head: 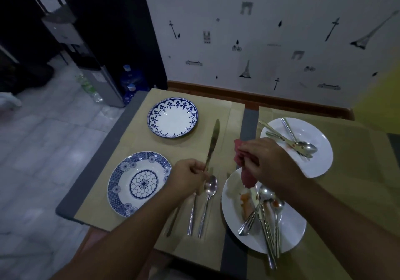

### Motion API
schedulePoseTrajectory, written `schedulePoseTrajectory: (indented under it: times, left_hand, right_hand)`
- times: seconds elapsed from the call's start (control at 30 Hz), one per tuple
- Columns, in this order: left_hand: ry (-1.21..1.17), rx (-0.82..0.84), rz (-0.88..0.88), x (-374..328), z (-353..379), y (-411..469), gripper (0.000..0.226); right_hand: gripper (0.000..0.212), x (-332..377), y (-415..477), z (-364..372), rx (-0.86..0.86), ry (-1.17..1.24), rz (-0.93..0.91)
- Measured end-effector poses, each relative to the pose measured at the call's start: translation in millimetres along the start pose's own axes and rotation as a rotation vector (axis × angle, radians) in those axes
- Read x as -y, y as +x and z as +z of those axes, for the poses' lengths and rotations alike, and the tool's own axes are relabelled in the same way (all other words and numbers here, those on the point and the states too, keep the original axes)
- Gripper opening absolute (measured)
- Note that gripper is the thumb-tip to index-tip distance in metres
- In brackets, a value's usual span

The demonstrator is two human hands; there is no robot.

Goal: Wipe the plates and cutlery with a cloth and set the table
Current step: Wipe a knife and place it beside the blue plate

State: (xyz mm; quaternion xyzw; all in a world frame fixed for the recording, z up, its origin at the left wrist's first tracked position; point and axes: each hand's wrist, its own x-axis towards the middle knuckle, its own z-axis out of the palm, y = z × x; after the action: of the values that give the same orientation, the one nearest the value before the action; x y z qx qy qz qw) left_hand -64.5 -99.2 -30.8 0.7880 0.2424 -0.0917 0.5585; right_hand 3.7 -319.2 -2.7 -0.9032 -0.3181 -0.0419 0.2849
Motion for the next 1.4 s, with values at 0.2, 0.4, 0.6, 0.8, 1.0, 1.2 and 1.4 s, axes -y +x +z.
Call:
schedulePoseTrajectory:
  times: [0.2,0.4,0.6,0.8,1.0,1.2,1.4]
  left_hand:
    - [0.77,-0.128,0.362,-5,-25,72,0.011]
    - [0.948,-0.022,0.515,-5,-29,129,0.02]
    - [0.792,0.172,0.632,0,-12,161,0.018]
    - [0.946,0.217,0.666,-8,-5,196,0.018]
    - [1.068,0.223,0.668,-22,13,213,0.021]
    - [1.147,0.18,0.656,-8,28,203,0.024]
    - [1.014,0.208,0.756,45,3,155,0.06]
  right_hand:
    - [0.031,-15,13,2,0.025,-0.028,0.072]
    - [0.029,-32,19,-2,0.043,-0.067,0.157]
    - [0.028,-40,22,-3,0.045,-0.056,0.273]
    - [0.036,-43,25,7,0.023,-0.087,0.302]
    - [0.038,-41,32,25,0.022,-0.08,0.319]
    - [0.04,-35,43,35,-0.027,-0.09,0.288]
    - [0.04,-35,47,39,-0.028,-0.043,0.29]
